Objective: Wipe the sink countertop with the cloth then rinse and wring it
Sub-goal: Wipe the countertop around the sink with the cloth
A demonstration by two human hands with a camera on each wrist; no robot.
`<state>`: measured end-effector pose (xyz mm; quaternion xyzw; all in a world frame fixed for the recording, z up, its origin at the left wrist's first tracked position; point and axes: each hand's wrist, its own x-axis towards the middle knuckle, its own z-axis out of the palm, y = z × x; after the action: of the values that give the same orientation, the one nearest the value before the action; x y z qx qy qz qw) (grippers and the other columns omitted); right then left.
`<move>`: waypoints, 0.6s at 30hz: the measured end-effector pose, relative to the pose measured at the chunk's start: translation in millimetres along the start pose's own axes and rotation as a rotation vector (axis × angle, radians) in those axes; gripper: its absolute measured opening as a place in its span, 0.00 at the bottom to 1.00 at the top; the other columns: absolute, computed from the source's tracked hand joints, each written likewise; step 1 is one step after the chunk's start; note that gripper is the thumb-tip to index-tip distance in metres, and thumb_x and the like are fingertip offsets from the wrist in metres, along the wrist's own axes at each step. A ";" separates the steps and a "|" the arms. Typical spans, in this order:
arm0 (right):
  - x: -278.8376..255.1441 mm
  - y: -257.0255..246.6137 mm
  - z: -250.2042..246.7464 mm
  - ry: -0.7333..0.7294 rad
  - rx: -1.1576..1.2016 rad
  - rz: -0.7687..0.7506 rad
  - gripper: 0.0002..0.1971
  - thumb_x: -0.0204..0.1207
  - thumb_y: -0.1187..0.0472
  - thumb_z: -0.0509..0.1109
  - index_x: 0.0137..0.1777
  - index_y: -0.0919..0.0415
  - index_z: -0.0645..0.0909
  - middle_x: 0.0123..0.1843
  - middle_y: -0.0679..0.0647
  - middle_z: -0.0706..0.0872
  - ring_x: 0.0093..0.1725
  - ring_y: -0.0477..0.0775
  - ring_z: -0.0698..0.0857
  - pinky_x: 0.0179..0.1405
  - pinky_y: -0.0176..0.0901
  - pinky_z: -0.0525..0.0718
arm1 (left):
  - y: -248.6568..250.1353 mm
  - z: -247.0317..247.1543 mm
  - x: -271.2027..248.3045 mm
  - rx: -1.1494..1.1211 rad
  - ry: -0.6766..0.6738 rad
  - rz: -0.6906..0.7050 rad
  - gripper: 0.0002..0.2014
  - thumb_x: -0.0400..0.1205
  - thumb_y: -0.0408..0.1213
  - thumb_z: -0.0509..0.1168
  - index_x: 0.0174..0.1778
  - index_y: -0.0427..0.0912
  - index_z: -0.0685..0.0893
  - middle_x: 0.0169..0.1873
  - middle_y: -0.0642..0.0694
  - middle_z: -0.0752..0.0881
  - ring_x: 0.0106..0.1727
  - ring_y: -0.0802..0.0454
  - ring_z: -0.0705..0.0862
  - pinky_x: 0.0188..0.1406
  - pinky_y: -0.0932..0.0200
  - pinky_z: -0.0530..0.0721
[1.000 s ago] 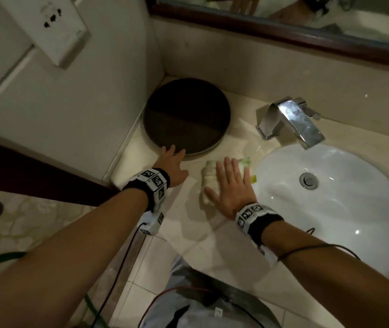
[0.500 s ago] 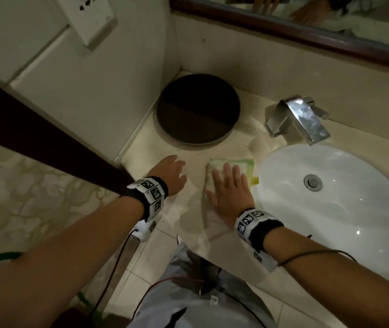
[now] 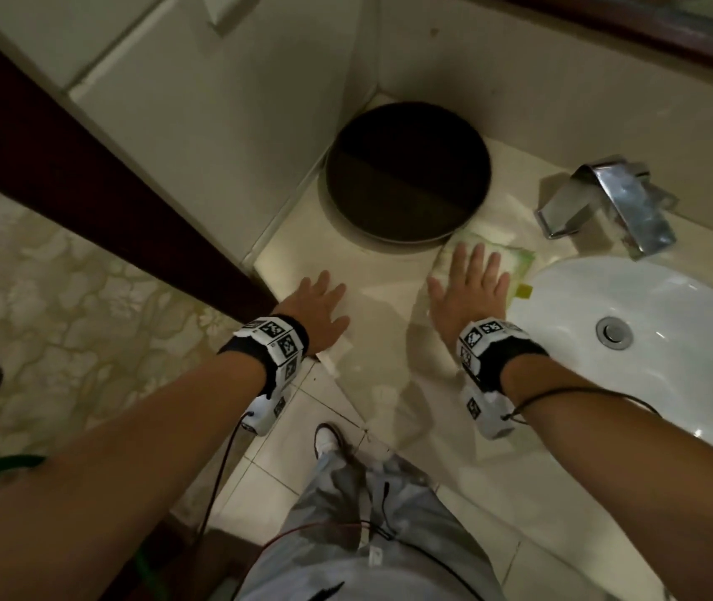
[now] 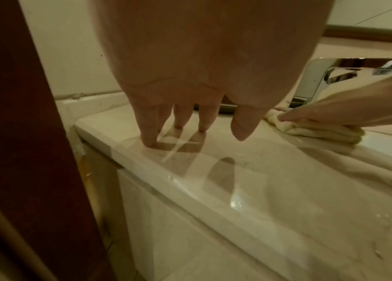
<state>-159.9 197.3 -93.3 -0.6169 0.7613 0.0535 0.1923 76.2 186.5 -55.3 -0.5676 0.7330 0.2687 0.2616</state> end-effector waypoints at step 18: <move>-51.6 -28.0 22.4 -0.106 -0.083 -0.223 0.36 0.82 0.35 0.37 0.85 0.50 0.33 0.86 0.54 0.31 0.84 0.59 0.31 0.83 0.59 0.36 | -19.8 -5.7 -8.6 -0.030 0.015 0.122 0.33 0.87 0.47 0.55 0.85 0.45 0.50 0.85 0.41 0.41 0.85 0.39 0.43 0.82 0.46 0.51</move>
<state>-119.4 245.3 -91.1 -0.7013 0.6740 0.0959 0.2115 96.9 184.4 -47.1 -0.5276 0.7642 0.2907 0.2307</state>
